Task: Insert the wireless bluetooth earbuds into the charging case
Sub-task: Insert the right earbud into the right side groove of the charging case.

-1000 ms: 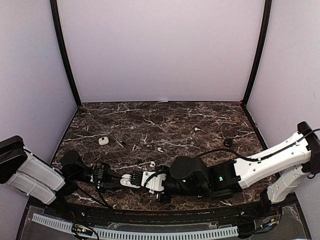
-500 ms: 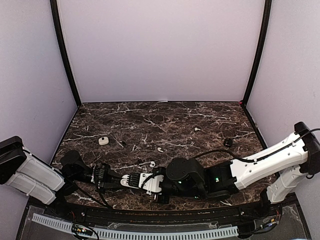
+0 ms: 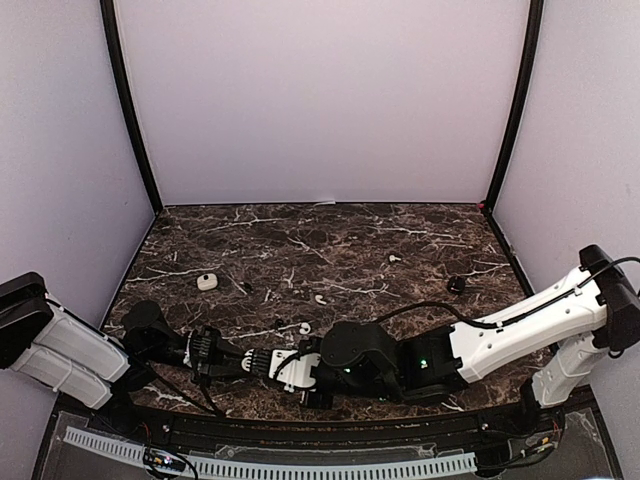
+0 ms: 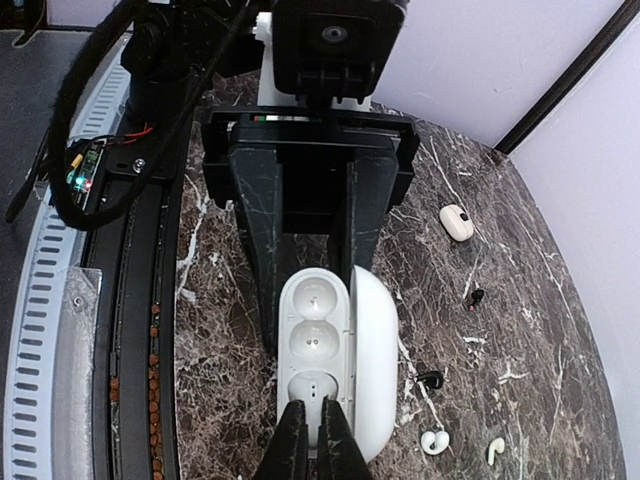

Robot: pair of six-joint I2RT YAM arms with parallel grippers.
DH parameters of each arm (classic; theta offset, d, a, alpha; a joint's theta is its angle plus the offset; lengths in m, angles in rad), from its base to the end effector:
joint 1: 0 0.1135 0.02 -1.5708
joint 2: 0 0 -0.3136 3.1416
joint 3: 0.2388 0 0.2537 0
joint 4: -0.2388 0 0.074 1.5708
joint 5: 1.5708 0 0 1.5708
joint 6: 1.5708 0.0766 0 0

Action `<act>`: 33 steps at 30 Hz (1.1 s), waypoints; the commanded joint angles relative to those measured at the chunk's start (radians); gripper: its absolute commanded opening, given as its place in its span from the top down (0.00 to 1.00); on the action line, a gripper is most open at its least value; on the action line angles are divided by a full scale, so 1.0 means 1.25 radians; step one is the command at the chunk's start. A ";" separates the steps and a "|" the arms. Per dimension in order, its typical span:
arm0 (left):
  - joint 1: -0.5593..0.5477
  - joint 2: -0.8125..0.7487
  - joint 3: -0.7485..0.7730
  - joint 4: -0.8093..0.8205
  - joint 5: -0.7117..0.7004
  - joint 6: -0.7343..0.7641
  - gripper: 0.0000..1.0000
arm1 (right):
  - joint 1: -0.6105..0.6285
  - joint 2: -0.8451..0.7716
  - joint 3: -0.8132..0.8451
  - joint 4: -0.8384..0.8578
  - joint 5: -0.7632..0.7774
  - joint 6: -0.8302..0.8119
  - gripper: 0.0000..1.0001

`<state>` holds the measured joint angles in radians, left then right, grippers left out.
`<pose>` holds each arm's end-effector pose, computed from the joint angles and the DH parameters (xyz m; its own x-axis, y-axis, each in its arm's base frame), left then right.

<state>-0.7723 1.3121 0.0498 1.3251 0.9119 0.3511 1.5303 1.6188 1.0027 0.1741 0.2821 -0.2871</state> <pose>0.0956 -0.1777 0.2076 0.3836 -0.0797 -0.9201 0.9165 -0.0902 0.3899 0.0377 0.4031 0.2701 0.2523 -0.4921 -0.8332 -0.9155 0.1574 -0.3702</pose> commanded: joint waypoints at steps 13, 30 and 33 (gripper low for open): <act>-0.003 -0.015 0.009 0.006 -0.003 -0.015 1.00 | 0.013 -0.081 -0.057 0.091 0.000 0.026 0.85; 0.022 -0.073 0.002 0.004 -0.197 -0.161 1.00 | -0.239 -0.279 -0.227 0.045 -0.177 0.209 0.84; 0.024 -0.072 -0.003 0.013 -0.216 -0.160 1.00 | -0.303 -0.265 -0.251 0.065 -0.242 0.272 0.84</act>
<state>-0.7506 1.2362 0.0498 1.3163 0.6933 0.1780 1.2247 1.2778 0.7254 0.2481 0.1024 -0.0639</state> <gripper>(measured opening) 0.239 0.160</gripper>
